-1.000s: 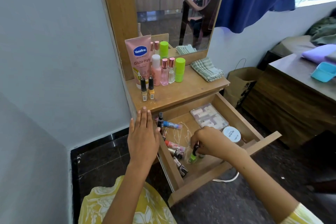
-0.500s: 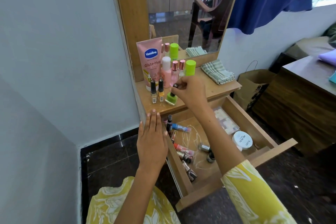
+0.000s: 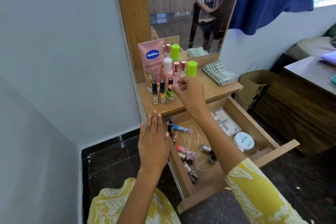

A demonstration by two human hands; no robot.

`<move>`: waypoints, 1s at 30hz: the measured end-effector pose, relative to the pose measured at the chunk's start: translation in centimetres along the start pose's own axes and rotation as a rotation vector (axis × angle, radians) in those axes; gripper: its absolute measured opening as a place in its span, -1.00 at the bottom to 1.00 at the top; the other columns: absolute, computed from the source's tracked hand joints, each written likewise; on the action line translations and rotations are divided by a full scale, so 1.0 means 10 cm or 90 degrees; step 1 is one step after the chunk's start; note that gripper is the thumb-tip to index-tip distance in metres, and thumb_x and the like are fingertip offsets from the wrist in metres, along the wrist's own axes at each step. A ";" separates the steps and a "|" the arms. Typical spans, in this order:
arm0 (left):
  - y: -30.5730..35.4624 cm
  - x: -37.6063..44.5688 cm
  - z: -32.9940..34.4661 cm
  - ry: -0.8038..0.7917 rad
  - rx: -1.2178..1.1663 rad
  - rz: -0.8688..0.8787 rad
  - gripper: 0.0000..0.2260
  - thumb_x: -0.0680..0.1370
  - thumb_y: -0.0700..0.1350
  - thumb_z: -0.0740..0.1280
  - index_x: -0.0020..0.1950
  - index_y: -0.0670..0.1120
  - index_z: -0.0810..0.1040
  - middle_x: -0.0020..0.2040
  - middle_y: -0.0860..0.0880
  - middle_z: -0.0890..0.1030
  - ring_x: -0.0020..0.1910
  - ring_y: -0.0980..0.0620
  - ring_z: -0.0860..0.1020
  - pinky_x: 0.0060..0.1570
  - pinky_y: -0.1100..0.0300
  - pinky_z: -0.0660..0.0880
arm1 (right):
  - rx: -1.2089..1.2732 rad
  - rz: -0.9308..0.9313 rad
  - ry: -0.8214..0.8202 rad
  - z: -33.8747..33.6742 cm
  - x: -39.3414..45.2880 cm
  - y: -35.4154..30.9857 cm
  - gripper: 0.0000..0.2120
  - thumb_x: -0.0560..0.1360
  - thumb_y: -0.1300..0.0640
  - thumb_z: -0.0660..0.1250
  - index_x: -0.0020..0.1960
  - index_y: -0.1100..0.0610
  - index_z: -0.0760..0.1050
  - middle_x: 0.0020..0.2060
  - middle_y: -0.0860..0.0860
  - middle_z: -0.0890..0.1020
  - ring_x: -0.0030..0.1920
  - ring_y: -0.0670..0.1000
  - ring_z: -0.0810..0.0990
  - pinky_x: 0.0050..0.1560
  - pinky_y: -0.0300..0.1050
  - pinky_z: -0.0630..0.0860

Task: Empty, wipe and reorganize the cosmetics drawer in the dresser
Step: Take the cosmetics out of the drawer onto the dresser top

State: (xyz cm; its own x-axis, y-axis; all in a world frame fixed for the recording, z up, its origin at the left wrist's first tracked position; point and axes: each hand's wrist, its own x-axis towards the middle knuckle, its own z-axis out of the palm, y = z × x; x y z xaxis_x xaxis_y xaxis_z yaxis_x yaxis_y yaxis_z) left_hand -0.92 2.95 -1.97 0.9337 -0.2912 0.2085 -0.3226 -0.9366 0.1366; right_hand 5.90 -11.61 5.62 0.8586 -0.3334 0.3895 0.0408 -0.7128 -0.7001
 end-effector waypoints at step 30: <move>-0.02 0.02 0.02 -0.002 -0.015 0.008 -0.51 0.66 0.01 -0.11 0.47 -0.09 -0.31 0.52 -0.04 -0.27 0.51 0.00 -0.24 0.37 0.08 -0.36 | -0.031 -0.032 -0.121 -0.46 -0.17 0.02 -0.86 0.35 0.31 0.47 -0.11 0.18 0.62 -0.23 -0.01 0.64 -0.20 -0.08 0.58 -0.12 -0.31 0.49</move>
State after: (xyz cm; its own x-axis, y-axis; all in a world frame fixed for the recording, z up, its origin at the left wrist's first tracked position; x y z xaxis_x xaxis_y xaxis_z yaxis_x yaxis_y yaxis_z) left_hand -0.68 3.02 -2.15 0.9302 -0.3033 0.2069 -0.3376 -0.9280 0.1576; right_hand 2.13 -14.00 7.61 0.9373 -0.1778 0.2996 0.0647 -0.7563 -0.6510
